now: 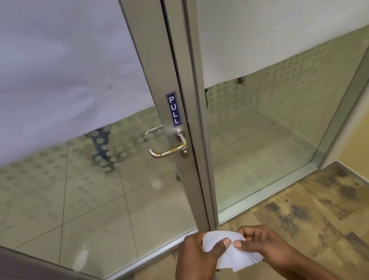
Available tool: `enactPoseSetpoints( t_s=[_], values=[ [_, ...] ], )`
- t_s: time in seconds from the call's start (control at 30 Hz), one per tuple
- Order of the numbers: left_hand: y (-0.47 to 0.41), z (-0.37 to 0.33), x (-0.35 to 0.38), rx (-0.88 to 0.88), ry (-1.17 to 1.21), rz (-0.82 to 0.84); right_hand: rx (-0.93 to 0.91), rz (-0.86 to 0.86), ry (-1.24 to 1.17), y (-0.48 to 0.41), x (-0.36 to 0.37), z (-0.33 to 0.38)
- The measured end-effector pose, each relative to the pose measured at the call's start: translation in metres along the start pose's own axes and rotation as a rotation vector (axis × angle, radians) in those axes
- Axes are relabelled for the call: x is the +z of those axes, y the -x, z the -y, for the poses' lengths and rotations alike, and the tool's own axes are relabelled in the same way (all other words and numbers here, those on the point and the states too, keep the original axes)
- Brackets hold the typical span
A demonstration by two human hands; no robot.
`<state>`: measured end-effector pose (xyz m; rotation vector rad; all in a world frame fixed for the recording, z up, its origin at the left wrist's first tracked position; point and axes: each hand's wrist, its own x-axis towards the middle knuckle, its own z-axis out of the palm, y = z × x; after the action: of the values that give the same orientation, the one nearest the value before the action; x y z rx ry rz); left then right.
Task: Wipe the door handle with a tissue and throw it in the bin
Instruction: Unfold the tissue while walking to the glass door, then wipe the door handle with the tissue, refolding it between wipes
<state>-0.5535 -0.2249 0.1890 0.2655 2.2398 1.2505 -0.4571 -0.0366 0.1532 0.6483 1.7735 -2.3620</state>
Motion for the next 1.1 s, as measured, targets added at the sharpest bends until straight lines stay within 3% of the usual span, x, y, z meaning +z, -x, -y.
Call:
enactPoseSetpoints(
  t_s=[0.23,0.4,0.53,0.63,0.77,0.93,1.03,1.1],
  values=[
    [-0.046,-0.025,-0.004,0.028,0.114,0.039,0.015,0.112,-0.020,-0.050,-0.021,0.033],
    [-0.092,-0.049,-0.004,0.067,0.004,-0.105,-0.031,0.173,0.093,-0.099,-0.039,0.072],
    [-0.128,-0.070,-0.027,0.140,-0.241,-0.401,-0.132,0.003,0.108,-0.147,-0.045,0.108],
    [-0.141,-0.090,-0.058,0.254,-0.399,-0.612,-0.217,-0.274,0.103,-0.185,-0.043,0.133],
    [-0.158,-0.114,-0.106,0.434,-0.589,-0.832,-0.428,-0.435,0.278,-0.225,-0.029,0.161],
    [-0.181,-0.137,-0.157,0.695,-0.788,-1.056,-0.835,-0.544,0.694,-0.247,-0.002,0.174],
    [-0.201,-0.141,-0.187,0.772,-0.920,-1.158,-1.141,-0.487,1.032,-0.258,0.008,0.164],
    [-0.213,-0.142,-0.204,0.790,-0.960,-1.185,-1.242,-0.396,1.230,-0.264,0.012,0.154]
  ],
)
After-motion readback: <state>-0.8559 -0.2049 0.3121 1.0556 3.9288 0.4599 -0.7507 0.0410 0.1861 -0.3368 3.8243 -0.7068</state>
